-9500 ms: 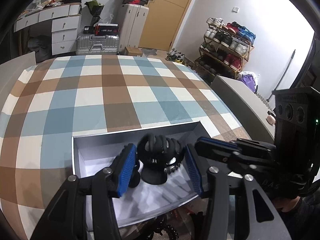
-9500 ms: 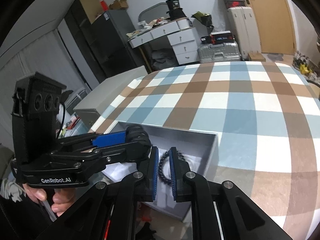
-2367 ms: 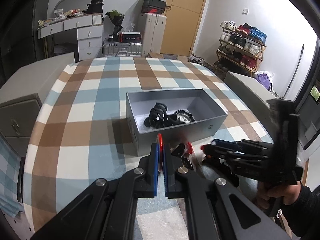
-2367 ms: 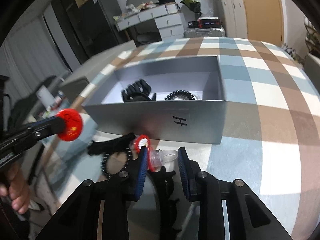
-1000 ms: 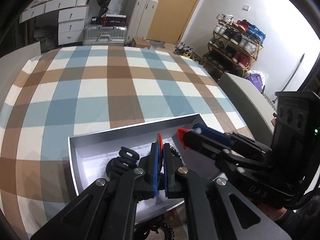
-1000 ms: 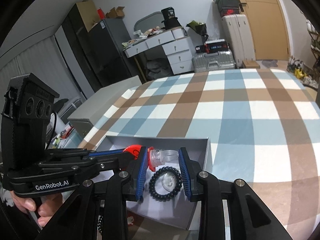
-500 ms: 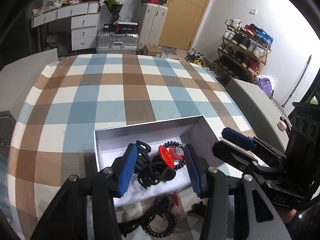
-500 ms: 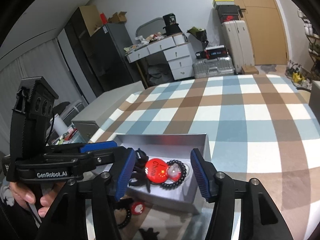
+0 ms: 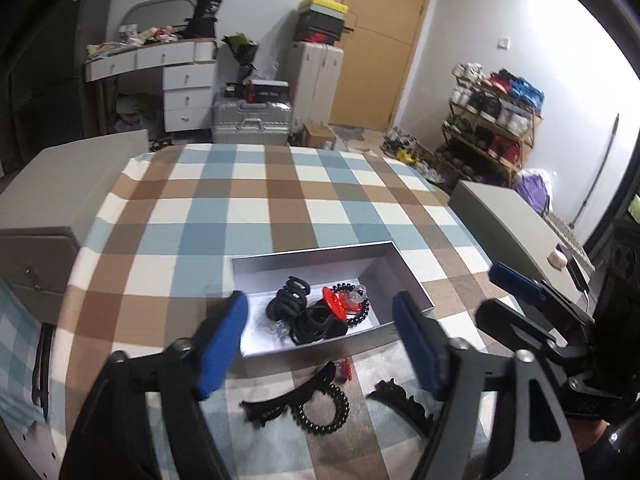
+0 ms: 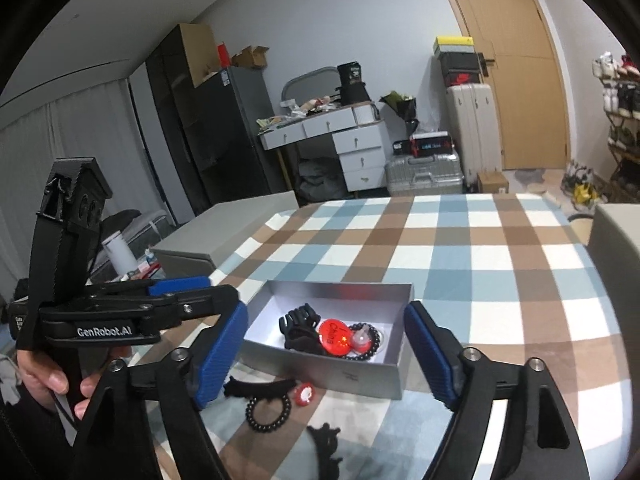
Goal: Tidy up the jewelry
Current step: 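Move the right tool to a black claw clip and grasp it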
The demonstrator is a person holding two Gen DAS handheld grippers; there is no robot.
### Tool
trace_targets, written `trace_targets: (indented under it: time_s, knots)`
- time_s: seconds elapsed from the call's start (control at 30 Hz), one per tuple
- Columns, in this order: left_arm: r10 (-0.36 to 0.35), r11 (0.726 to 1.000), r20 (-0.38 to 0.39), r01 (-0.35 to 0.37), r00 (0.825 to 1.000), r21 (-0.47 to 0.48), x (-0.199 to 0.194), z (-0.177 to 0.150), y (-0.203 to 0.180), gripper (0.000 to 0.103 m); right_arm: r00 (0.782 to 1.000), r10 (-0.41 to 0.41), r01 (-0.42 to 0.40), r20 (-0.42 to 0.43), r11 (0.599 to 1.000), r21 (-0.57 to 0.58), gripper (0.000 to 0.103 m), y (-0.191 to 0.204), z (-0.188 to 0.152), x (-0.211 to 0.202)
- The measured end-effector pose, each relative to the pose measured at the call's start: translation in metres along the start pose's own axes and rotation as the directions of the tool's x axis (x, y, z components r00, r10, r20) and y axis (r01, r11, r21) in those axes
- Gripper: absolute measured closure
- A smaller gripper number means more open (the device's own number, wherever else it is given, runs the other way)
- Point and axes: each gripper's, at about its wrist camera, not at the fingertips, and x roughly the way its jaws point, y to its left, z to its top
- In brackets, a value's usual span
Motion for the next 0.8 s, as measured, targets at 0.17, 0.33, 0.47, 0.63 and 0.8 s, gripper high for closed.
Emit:
trace_targets:
  time_s: [0.17, 0.33, 0.47, 0.63, 0.8]
  knots:
    - [0.08, 0.997, 0.043, -0.08, 0.996, -0.01, -0.01, -0.013, 0.009, 0.018, 1.0, -0.014, 0.014, -0.009, 1.0, 0.002, 0.016, 0.002, -0.014, -0.012]
    - [0.143, 0.99, 0.081, -0.142, 0.986, -0.017, -0.017, -0.034, 0.017, 0.001, 0.998, -0.022, 0.023, -0.063, 1.0, 0.013, 0.005, 0.001, -0.034, -0.014]
    - [0.179, 0.984, 0.067, -0.18, 0.982, 0.016, -0.016, -0.055, 0.019, 0.001, 0.992, -0.031, 0.029, -0.123, 0.999, -0.017, 0.005, 0.005, -0.056, -0.008]
    - [0.217, 0.976, 0.028, -0.218, 0.976, 0.03, -0.011, -0.073, 0.022, 0.001, 0.976, -0.058, 0.047, -0.21, 0.997, -0.059, 0.006, 0.012, -0.082, 0.006]
    - [0.225, 0.974, -0.011, -0.225, 0.974, -0.007, -0.015, -0.086, 0.031, 0.001, 0.966, -0.078, 0.063, -0.247, 0.995, -0.072, 0.011, 0.014, -0.097, 0.016]
